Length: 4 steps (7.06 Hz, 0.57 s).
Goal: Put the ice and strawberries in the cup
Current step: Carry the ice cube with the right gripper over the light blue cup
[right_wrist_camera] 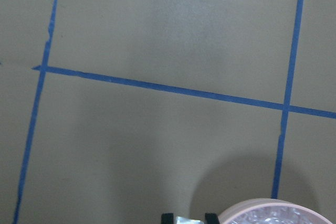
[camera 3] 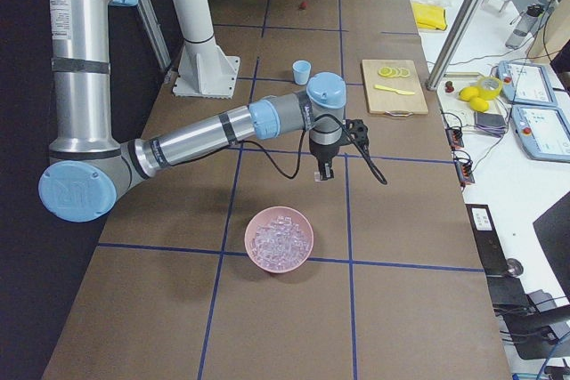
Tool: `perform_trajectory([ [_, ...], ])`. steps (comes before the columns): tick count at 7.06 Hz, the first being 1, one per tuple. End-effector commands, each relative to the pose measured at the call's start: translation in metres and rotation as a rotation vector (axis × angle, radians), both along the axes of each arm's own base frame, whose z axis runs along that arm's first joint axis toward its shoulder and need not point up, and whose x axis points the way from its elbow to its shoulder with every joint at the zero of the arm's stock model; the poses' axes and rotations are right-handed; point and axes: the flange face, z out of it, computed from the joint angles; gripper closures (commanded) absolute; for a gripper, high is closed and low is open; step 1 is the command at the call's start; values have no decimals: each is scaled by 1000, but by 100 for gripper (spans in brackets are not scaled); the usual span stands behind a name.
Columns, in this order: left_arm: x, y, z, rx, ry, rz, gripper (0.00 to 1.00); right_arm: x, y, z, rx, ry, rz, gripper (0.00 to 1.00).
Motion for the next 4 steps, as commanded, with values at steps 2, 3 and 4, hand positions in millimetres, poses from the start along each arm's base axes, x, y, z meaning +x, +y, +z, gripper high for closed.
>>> perform_trajectory([
  [2,0,-1,-1,2,1,0,0,-114,-29,-116,-59,-103,42,98],
  [3,0,-1,-1,2,1,0,0,-154,-27,-151,-77,-131,40,98],
  [4,0,-1,-1,3,1,1,0,-187,-23,-181,-79,-148,38,98],
])
